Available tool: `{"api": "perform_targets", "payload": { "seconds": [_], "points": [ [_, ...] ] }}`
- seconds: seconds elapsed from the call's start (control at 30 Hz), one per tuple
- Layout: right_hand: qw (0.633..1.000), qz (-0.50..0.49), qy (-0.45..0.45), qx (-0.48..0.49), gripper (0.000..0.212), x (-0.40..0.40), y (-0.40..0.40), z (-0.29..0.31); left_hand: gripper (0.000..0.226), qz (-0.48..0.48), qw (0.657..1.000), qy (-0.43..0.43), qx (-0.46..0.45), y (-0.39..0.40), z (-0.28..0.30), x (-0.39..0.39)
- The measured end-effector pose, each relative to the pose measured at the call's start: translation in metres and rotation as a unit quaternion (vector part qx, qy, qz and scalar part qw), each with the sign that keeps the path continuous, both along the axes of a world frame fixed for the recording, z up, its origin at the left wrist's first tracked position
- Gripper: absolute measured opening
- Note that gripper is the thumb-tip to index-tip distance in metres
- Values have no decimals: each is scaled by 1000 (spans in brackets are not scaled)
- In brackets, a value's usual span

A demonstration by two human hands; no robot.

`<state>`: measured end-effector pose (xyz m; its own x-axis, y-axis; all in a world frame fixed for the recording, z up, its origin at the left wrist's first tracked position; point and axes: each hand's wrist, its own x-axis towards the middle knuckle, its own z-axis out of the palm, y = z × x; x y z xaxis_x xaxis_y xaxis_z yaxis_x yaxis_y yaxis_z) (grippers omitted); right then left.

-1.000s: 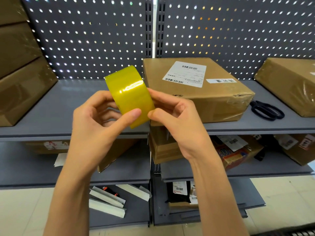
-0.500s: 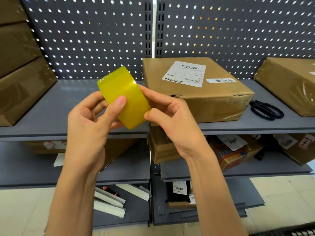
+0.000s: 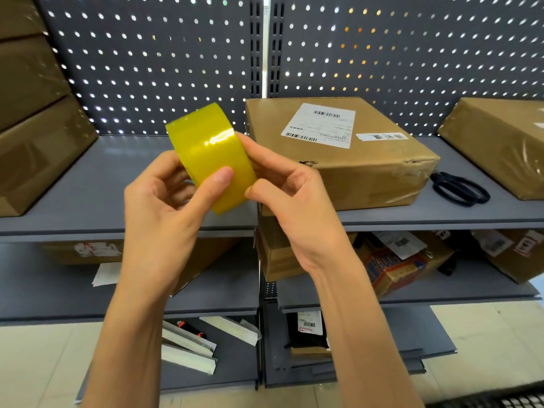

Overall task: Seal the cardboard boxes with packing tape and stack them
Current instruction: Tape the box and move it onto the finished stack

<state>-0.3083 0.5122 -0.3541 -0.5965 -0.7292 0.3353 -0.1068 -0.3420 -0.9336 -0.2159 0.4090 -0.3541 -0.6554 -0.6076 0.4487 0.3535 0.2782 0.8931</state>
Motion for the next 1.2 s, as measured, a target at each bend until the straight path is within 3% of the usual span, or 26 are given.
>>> {"api": "perform_targets", "payload": {
  "seconds": [0.3,0.57,0.7,0.8,0.93,1.2],
  "points": [
    [998,55,-5,0,65,-2,-2,-3,24,-6,998,23,62,1,1,2],
    [998,63,15,27,60,-6,-1,-9,42,-4,991,21,135,-4,6,4],
    [999,44,11,23,60,-4,-2,-7,36,-25,987,31,155,-7,3,3],
    [999,34,-7,5,61,-4,-2,-7,41,-51,993,8,102,-7,3,4],
    [1000,26,-8,-10,61,-4,1,-4,24,-27,997,-53,-42,-1,-1,2],
    [1000,30,8,-1,64,-5,3,0,23,-15,1000,-17,10,5,1,0]
  ]
}}
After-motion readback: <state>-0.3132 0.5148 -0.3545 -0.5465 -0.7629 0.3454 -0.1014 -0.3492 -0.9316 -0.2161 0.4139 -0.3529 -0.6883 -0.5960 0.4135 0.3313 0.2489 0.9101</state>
